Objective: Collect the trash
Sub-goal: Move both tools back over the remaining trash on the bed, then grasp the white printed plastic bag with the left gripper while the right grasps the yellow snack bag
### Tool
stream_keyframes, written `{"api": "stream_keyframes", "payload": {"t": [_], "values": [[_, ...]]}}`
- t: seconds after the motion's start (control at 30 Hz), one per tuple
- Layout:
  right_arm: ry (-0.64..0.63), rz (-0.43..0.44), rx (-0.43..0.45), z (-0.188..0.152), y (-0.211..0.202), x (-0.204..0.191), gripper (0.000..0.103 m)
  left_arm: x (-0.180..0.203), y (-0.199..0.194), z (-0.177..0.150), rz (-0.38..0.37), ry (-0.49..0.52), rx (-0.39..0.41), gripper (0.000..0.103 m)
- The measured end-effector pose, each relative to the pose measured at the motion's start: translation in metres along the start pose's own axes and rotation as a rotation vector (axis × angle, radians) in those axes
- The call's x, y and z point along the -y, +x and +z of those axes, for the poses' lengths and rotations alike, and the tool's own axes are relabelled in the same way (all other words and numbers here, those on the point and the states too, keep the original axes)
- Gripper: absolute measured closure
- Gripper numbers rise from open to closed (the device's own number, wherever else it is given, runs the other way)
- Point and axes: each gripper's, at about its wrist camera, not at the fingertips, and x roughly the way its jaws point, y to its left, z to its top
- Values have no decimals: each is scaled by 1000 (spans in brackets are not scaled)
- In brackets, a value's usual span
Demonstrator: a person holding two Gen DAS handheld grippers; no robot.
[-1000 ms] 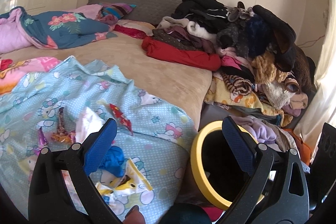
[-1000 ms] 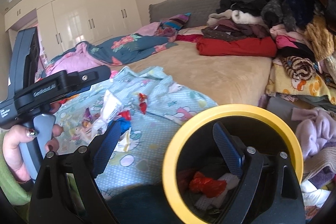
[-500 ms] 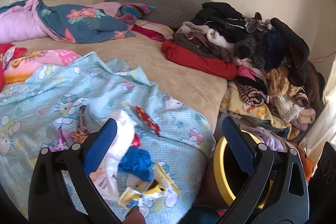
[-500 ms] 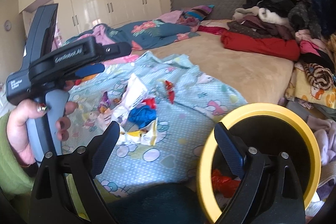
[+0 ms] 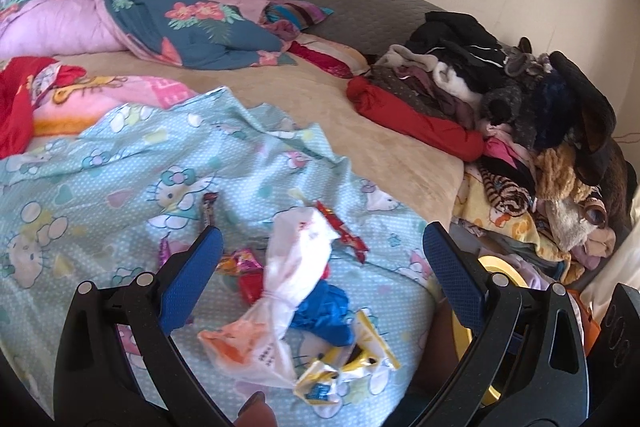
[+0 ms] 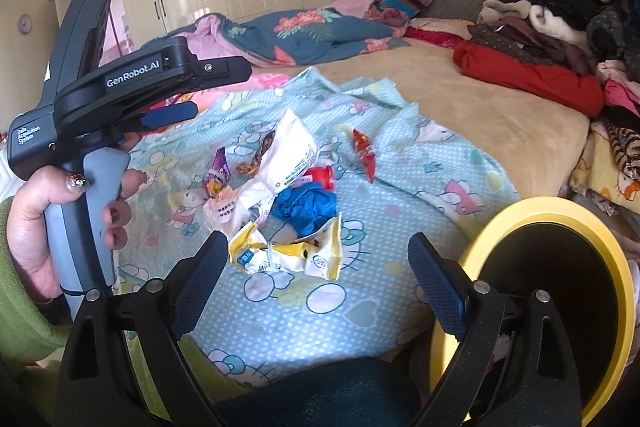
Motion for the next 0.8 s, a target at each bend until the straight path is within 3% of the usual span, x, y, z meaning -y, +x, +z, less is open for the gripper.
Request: {"api": "stream_keyframes", "payload": {"t": [0.57,0.8], "values": [[55,60,-180,-4,71,-3,14,-29,31,-8,10,-33,-73,11],[79,84,-215,-6,90,-1,14,-33,57,-12,10,-28,-143,11]]}}
